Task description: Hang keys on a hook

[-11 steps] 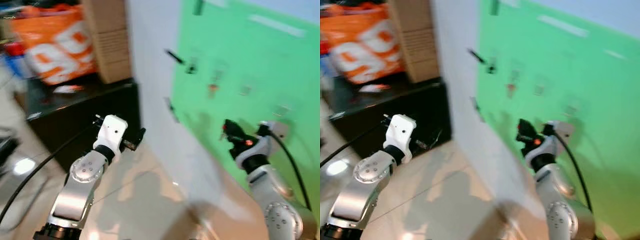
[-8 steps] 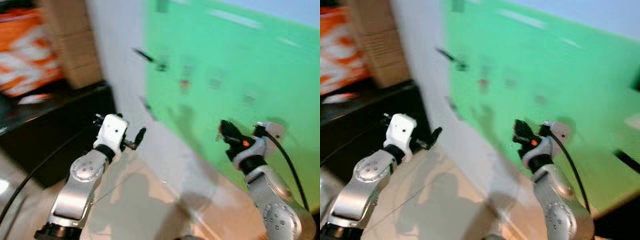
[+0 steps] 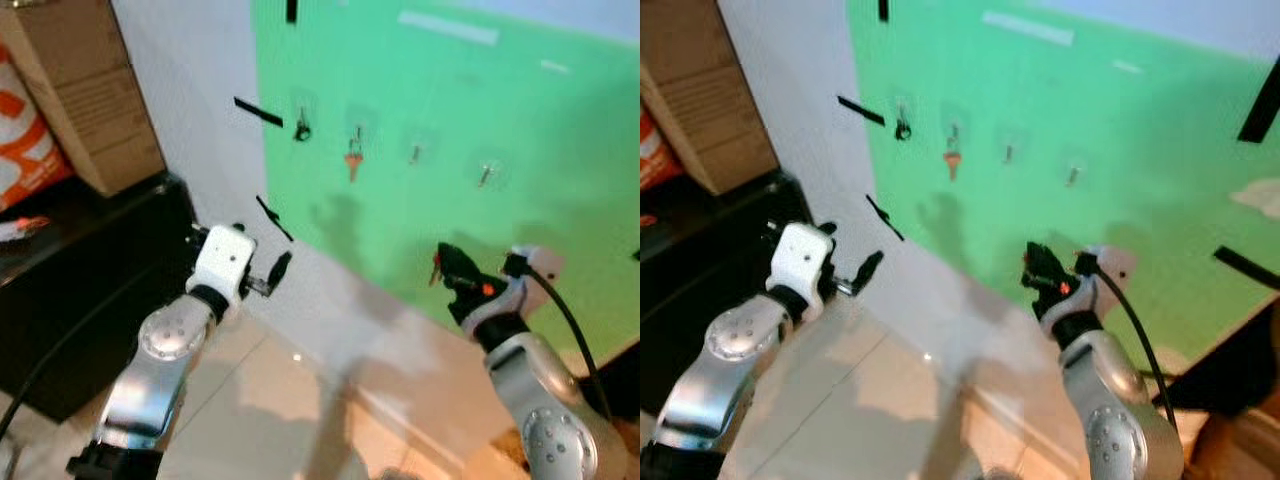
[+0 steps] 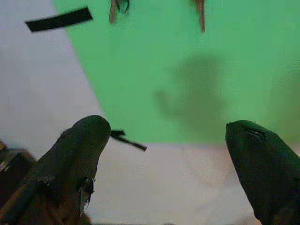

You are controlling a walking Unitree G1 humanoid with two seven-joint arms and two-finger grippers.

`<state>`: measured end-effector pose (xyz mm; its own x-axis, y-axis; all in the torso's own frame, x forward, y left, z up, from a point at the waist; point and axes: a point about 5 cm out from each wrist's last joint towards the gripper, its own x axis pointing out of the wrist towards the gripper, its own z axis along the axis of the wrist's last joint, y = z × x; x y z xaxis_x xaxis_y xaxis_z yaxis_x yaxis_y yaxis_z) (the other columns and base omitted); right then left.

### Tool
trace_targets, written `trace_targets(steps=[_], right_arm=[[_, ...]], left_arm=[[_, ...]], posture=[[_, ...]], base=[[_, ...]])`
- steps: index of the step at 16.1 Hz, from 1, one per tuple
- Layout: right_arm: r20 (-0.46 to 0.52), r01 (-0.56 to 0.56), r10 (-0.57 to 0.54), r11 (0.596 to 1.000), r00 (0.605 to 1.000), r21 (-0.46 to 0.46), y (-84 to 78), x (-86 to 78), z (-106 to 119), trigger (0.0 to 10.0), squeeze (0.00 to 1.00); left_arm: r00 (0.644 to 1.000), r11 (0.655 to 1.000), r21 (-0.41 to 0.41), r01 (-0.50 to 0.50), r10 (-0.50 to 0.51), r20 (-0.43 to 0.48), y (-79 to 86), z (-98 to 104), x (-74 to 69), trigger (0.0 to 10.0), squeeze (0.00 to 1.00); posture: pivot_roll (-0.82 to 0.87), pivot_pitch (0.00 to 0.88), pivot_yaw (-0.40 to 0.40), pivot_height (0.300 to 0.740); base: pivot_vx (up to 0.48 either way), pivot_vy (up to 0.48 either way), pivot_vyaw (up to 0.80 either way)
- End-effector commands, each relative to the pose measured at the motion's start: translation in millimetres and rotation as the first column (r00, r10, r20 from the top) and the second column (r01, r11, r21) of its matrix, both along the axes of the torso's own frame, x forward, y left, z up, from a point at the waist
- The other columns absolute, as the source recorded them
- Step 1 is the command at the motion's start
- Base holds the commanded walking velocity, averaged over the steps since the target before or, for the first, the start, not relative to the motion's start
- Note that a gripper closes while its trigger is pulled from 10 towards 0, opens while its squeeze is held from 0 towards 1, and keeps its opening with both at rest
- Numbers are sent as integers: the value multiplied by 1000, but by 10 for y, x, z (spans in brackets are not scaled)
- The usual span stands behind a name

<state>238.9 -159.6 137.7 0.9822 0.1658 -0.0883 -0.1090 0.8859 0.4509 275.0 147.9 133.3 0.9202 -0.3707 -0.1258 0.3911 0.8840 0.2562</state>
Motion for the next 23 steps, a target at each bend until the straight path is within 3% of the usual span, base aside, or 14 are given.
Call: trace_targets(steps=[1, 5, 9, 13, 15, 16, 19, 23], right_arm=[[28, 11, -10, 1000, 1000, -18, -35, 9, 62, 10000, 0], [47, -35, 37, 999, 998, -35, 8, 82, 87, 10000, 0], [109, -158, 166, 985, 980, -77, 138, 248, 238, 10000, 0], [147, -193, 203, 978, 968, -83, 228, 422, 377, 10000, 0], [142, -147, 157, 986, 977, -77, 216, 556, 423, 10000, 0], [164, -105, 113, 993, 980, -60, 172, 668, 521, 10000, 0], [203, -71, 75, 997, 976, -28, 101, 709, 646, 10000, 0], [224, -23, 22, 1000, 974, 0, 11, 772, 739, 10000, 0]], left_arm=[[1000, 1000, -12, -7, 7, 2, -6, 13, 15, 10000, 0], [1000, 1000, 5, -10, 10, 17, 23, 52, 50, 10000, 0], [995, 995, 28, 97, -97, 16, -52, 83, 52, 10000, 0], [986, 986, 18, 166, -167, 24, -70, 164, 77, 10000, 0], [976, 976, 14, 215, -216, 27, -94, 191, 56, 10000, 0], [953, 953, 3, 302, -302, 22, -143, 216, -8, 10000, 0], [899, 899, -20, 438, -439, -13, -216, 218, -128, 10000, 0], [878, 878, -33, 477, -478, -27, -246, 205, -156, 10000, 0]], posture=[[-75, 0, 5, 740], [-60, 0, 2, 740], [-60, 0, 12, 740], [-65, 0, 20, 740], [-63, 0, 18, 740], [-52, 0, 10, 740], [-57, 0, 11, 740], [-67, 0, 15, 740]], base=[[0, 0, 0], [0, 0, 0], [0, 0, 0], [0, 0, 0], [0, 0, 0], [0, 0, 0], [0, 0, 0], [0, 0, 0]])
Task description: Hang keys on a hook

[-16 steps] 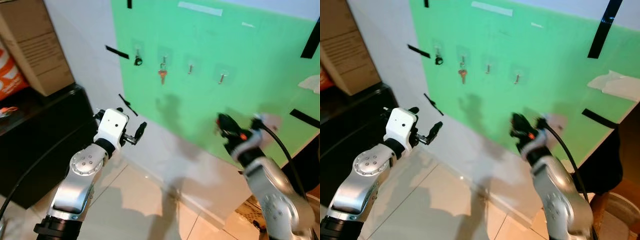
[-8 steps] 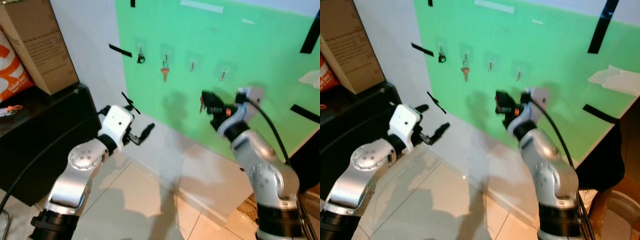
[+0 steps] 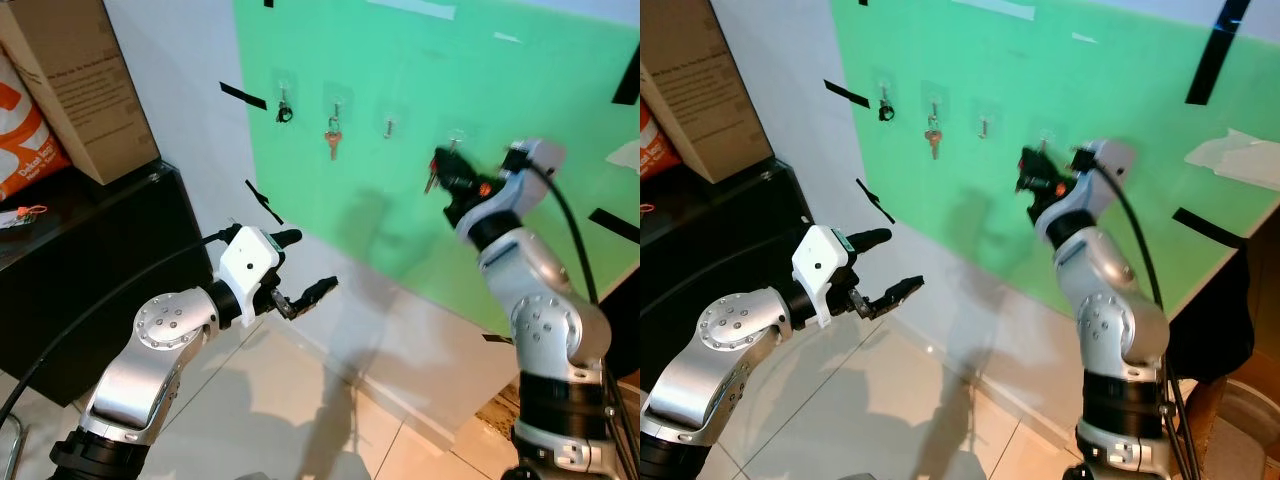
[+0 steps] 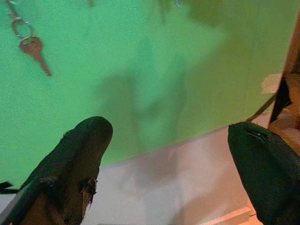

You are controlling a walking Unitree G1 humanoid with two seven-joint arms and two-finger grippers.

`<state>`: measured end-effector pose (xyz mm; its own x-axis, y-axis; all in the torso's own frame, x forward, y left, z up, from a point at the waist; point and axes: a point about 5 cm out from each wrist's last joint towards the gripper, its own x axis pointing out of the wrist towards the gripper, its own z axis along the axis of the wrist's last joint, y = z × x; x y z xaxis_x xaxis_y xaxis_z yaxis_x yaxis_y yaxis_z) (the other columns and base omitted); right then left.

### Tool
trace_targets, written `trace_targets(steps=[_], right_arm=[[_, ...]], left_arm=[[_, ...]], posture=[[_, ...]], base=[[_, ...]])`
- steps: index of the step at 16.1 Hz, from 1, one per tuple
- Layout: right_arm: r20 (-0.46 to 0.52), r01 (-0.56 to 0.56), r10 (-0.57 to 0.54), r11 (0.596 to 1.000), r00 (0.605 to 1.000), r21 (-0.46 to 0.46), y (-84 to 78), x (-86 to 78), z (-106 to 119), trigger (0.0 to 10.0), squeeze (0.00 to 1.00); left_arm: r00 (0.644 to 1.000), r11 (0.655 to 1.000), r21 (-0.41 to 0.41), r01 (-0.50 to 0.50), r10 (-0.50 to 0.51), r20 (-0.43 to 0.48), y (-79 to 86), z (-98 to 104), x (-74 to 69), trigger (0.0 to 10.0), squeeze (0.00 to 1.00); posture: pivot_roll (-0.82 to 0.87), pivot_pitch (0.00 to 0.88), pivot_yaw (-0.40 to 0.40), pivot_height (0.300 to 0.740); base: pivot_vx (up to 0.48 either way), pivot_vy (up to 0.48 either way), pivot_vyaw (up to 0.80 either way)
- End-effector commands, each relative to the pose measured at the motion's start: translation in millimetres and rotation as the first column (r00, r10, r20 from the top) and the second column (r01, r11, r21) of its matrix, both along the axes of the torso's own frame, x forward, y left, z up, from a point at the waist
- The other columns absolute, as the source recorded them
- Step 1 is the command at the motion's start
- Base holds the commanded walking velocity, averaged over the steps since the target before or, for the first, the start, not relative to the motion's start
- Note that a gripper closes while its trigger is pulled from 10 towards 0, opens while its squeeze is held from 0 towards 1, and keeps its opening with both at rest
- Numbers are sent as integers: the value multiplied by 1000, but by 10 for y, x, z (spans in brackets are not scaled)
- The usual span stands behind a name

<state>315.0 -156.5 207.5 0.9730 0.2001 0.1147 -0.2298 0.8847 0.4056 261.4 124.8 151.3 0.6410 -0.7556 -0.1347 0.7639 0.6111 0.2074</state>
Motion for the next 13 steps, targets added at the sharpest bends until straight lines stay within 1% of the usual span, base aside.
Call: trace_targets(steps=[1, 4, 5, 8, 9, 13], right_arm=[[16, 12, -12, 1000, 1000, 16, -27, 21, 50, 10000, 0], [11, -1, 1, 1000, 1000, 14, -15, 56, 57, 10000, 0], [5, -26, 26, 1000, 1000, 3, 21, 73, 54, 10000, 0], [-3, -50, 50, 999, 999, -3, 52, 82, 41, 10000, 0], [-7, -60, 60, 998, 998, -2, 85, 94, 38, 10000, 0], [-13, -47, 47, 999, 999, 9, 110, 164, 32, 10000, 0]], left_arm=[[1000, 1000, 9, 25, -25, 3, -13, 27, -25, 10000, 0], [999, 999, 8, 35, -35, 2, -17, 36, -40, 10000, 0], [999, 999, 2, 42, -42, 3, -19, 51, -50, 10000, 0], [999, 999, -1, 46, -46, 3, -22, 56, -64, 10000, 0], [999, 999, -2, 48, -48, 3, -14, 62, -70, 10000, 0], [998, 998, 5, 55, -55, 0, -10, 67, -75, 10000, 0]], posture=[[-66, 0, 14, 740], [-60, 0, 6, 740], [-52, 0, -4, 740], [-47, 0, -8, 740], [-45, 0, -8, 740], [-44, 0, -2, 740]], base=[[0, 0, 0], [0, 0, 0], [0, 0, 0], [0, 0, 0], [0, 0, 0], [0, 0, 0]])
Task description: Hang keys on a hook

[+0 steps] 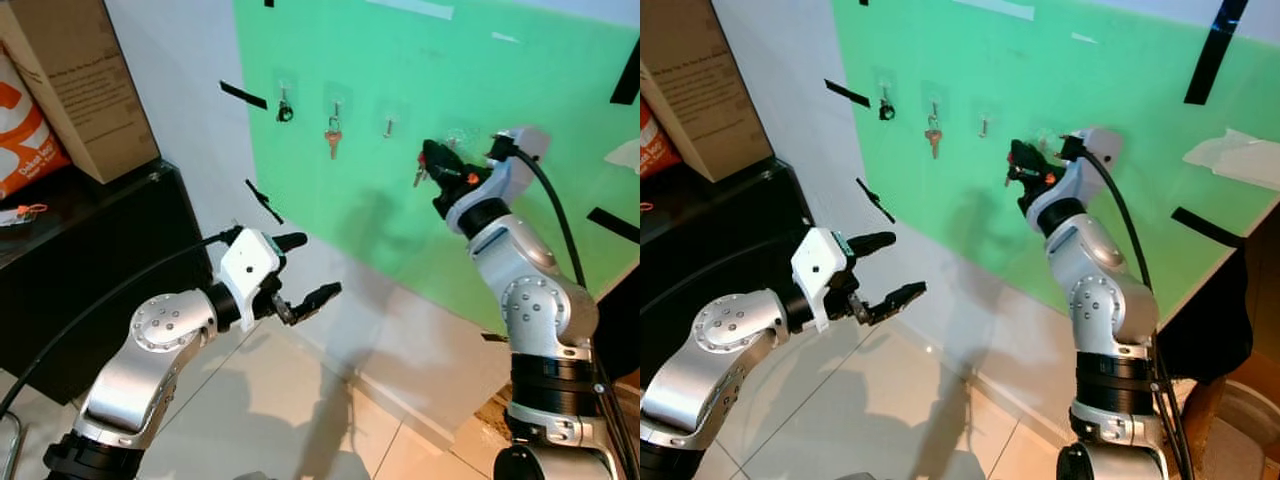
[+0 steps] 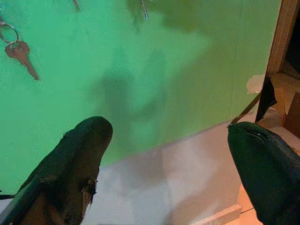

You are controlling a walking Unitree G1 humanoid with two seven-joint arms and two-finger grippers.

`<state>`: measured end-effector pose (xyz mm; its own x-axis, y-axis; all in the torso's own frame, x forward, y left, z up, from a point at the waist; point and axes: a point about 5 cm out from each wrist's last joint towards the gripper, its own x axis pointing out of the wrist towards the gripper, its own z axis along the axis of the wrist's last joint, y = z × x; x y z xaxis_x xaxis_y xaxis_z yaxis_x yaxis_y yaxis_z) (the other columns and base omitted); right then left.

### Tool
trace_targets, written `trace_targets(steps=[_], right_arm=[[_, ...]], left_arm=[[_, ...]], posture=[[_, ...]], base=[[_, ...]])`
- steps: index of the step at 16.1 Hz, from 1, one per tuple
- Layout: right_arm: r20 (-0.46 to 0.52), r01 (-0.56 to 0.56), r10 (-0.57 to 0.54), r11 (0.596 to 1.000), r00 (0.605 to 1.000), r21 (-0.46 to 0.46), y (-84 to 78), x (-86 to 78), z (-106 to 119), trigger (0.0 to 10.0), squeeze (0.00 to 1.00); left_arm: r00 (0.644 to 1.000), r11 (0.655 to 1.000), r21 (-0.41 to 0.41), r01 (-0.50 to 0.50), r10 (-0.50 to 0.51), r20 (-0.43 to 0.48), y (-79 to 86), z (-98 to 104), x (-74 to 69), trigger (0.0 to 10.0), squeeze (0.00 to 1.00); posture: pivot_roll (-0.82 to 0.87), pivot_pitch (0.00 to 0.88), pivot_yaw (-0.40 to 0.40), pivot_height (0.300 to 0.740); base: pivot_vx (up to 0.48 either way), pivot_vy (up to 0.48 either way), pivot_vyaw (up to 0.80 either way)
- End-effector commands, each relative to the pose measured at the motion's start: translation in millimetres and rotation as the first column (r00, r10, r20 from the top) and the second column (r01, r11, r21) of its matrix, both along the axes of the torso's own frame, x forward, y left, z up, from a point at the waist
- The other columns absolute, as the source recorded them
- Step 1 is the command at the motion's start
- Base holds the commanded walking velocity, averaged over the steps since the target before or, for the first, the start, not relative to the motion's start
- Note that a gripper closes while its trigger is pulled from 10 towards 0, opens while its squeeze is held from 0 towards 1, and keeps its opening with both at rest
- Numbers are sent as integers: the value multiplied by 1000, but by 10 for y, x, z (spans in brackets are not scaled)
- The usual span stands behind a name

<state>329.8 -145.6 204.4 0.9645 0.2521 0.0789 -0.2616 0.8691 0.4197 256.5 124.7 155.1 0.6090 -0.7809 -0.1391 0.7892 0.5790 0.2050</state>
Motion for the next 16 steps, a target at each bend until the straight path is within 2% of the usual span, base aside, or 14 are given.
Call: trace_targets(steps=[1, 4, 7, 12, 16], right_arm=[[21, 13, -13, 1000, 1000, 6, -6, 27, 55, 10000, 0], [11, 49, -49, 999, 999, 11, -48, 67, 39, 10000, 0], [10, 119, -119, 993, 993, 21, -196, 101, 54, 10000, 0], [7, 158, -158, 987, 987, 8, -411, 21, 48, 10000, 0], [-20, 169, -169, 986, 985, -2, -454, -52, -39, 10000, 0]], left_arm=[[1000, 1000, 4, 16, -16, 4, -9, 29, -25, 10000, 0], [1000, 1000, 8, 18, -18, 5, 2, 36, -23, 10000, 0], [1000, 1000, 10, 22, -22, 4, 3, 38, -19, 10000, 0], [1000, 1000, 12, 26, -26, 2, -3, 34, -14, 10000, 0], [1000, 1000, 14, 28, -28, 1, -2, 31, -16, 10000, 0]], posture=[[-44, 0, -2, 740], [-42, 0, 3, 740], [-42, 0, 7, 740], [-48, 0, 10, 740], [-46, 0, 10, 740]], base=[[0, 0, 0], [0, 0, 0], [0, 0, 0], [0, 0, 0], [0, 0, 0]])
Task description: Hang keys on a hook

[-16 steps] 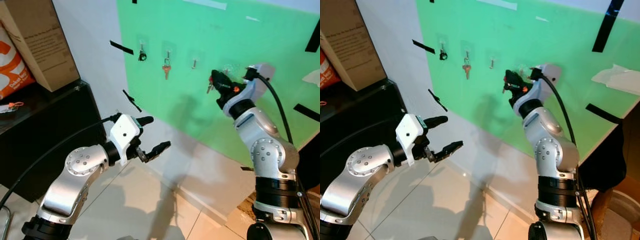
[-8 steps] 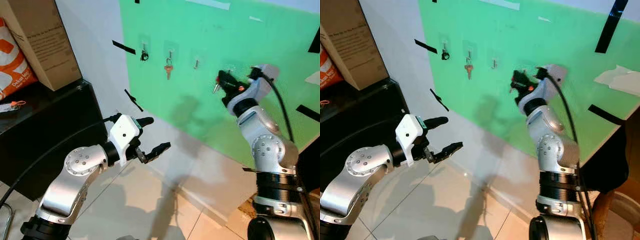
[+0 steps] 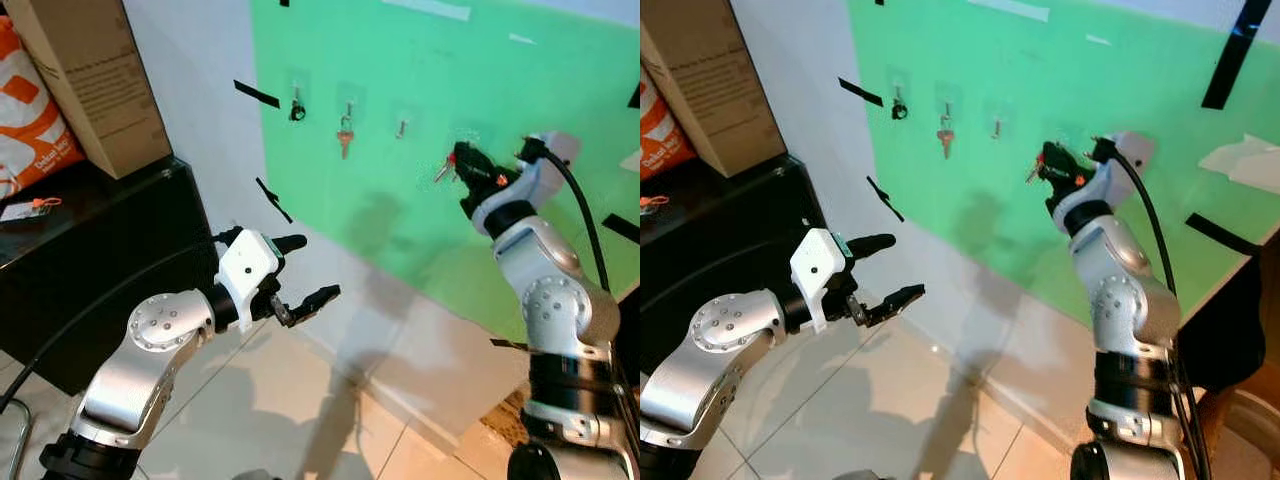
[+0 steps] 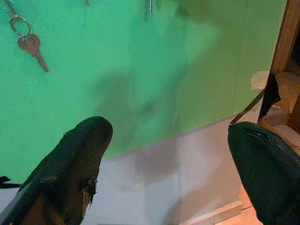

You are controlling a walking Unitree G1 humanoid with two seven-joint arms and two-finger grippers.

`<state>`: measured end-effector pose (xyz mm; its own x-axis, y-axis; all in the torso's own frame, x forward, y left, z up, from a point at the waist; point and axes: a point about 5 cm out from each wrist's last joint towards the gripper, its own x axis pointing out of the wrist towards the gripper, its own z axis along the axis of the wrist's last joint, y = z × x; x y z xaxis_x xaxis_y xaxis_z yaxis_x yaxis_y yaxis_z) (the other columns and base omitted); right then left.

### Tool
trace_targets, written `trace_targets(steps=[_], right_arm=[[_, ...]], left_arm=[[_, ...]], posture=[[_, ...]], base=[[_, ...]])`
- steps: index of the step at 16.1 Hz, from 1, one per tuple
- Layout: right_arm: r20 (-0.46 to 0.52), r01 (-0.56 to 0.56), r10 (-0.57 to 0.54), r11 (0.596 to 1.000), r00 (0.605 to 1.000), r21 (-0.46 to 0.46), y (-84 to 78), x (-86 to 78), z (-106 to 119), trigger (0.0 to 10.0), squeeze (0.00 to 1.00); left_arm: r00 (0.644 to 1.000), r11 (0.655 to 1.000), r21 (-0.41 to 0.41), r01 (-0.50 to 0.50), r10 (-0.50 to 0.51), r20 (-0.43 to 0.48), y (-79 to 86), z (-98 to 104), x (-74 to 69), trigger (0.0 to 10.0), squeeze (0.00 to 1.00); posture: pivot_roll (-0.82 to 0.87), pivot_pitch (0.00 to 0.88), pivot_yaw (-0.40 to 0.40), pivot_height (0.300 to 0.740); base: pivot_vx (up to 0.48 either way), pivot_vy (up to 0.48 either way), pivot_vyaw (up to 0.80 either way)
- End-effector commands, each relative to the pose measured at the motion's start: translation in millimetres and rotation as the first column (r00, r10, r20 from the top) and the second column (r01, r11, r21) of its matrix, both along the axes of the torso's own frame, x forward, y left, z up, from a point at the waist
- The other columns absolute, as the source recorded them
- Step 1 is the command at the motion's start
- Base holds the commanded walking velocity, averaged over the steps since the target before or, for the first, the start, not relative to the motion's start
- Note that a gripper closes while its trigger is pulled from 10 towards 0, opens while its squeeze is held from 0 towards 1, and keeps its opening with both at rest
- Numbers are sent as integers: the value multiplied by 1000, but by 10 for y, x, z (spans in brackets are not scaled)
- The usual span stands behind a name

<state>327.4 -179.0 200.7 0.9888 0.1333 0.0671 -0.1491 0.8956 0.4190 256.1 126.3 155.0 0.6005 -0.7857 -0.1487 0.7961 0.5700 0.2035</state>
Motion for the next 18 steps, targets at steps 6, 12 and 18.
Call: trace_targets(steps=[6, 12, 18], right_arm=[[-112, 72, -70, 997, 991, 8, -158, -124, -252, 10000, 0], [-165, 98, -93, 995, 982, 18, -156, -108, -371, 10000, 0], [-61, 3, 1, 997, 998, 75, -55, -125, -216, 10000, 0]], left_arm=[[1000, 1000, 15, 19, -19, 4, -21, 22, -16, 10000, 0], [1000, 1000, 25, 15, -15, 5, -4, 33, -6, 10000, 0], [1000, 1000, 21, 11, -11, 10, -2, 45, -2, 10000, 0]], posture=[[-44, 0, 14, 740], [-38, 0, 18, 740], [-39, 0, 19, 740]], base=[[0, 0, 0], [0, 0, 0], [0, 0, 0]])
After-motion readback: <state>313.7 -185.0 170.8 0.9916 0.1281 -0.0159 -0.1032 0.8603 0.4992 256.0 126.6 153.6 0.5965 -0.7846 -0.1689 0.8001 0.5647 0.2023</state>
